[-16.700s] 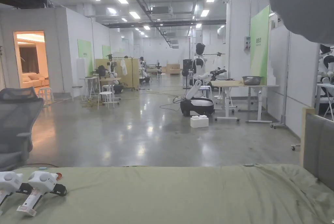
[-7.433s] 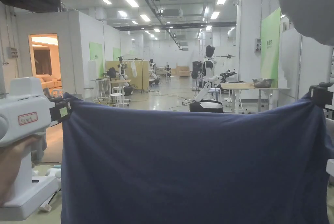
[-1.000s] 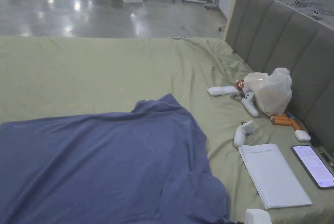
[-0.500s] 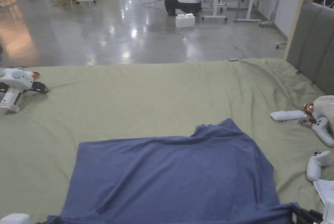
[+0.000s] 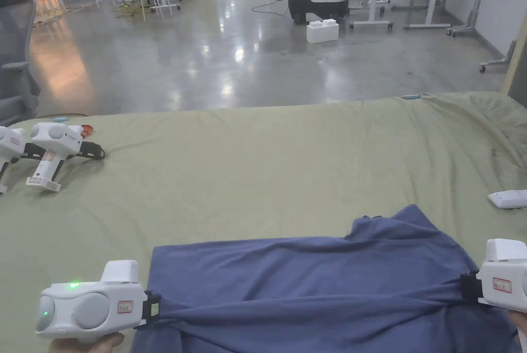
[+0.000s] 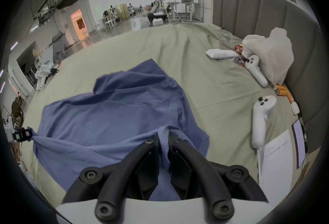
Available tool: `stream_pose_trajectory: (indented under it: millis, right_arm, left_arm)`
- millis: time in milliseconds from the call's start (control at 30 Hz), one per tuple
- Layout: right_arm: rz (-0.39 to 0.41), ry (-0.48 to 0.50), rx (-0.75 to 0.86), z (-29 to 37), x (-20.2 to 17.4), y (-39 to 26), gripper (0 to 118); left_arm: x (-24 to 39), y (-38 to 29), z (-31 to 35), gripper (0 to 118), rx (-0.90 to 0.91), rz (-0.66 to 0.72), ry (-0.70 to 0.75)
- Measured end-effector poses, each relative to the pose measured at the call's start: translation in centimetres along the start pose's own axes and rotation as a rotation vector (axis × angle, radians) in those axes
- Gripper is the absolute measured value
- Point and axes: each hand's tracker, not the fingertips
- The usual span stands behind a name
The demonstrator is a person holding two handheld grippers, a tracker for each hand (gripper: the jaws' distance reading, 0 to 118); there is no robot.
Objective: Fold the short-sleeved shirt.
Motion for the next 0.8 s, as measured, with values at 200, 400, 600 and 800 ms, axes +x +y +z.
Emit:
stream_pose_trajectory:
  millis: [200, 400, 600, 800]
  right_arm:
    - [0.042, -0.017, 0.015, -0.9, 1.4, -1.3, 69]
    - [0.058, 0.086, 0.252, 8.9, 1.5, -3.8, 69]
    - [0.120, 0.196, 0.511, 21.8, -1.4, -8.2, 69]
    - [0.181, 0.195, 0.700, 31.3, -5.1, -13.0, 66]
  left_arm:
    - [-0.1, -0.4, 1.1, 78, 0.092, -0.005, 0.020]
    - [0.5, -2.8, 13.0, 78, 0.429, -0.088, -0.010]
    - [3.3, -8.3, 27.0, 78, 0.721, -0.160, 0.068]
    - [6.0, -13.7, 35.3, 76, 0.875, -0.127, 0.104]
